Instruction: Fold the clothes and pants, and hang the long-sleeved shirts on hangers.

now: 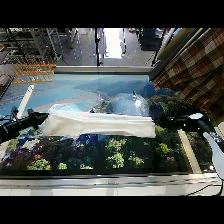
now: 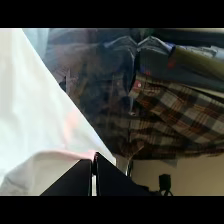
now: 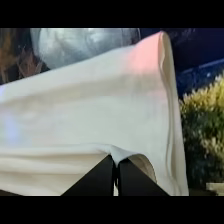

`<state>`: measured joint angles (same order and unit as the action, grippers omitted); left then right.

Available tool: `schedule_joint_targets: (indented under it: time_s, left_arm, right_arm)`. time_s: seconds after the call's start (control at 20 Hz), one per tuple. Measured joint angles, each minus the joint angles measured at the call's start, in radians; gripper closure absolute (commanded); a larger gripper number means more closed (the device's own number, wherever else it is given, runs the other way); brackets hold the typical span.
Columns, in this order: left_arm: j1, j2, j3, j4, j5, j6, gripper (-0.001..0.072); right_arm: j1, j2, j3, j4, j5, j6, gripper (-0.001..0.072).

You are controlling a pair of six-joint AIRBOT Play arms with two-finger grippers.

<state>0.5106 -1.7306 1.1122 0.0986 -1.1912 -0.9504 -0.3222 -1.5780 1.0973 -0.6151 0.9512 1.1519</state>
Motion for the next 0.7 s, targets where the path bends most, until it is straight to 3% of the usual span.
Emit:
schedule_joint_targets:
  time_s: [0.05,0.1,0.15,0.2,0.35,0.65,0.7]
  left_arm:
    - [-0.021,-0.031,0.018,-0.021,0.020,0.000,0.0672]
    - [-0.043,-0.062,0.040,-0.045,0.036,0.000,0.0489]
    - [-0.061,-0.086,0.061,-0.067,0.047,0.000,0.0348]
    - [-0.077,-0.106,0.084,-0.088,0.056,0.000,0.0339]
    - [-0.092,-0.135,0.140,-0.133,0.057,0.005,0.0346]
    - [-0.043,-0.092,0.196,-0.103,-0.034,0.074,0.0363]
    - [-0.043,-0.071,0.198,-0.061,-0.040,0.088,0.0454]
  right_arm:
    - [0.014,-0.038,0.029,0.010,-0.024,0.001,0.0695]
    - [0.026,-0.070,0.056,0.015,-0.037,0.005,0.0602]
    - [0.036,-0.098,0.085,0.023,-0.051,0.008,0.0412]
    - [0.041,-0.117,0.106,0.024,-0.060,0.008,0.0280]
    - [0.019,-0.138,0.150,-0.018,-0.023,0.009,0.0277]
    - [-0.042,-0.144,0.123,-0.160,0.207,0.000,0.0177]
    - [-0.037,-0.150,0.116,-0.158,0.210,-0.004,0.0178]
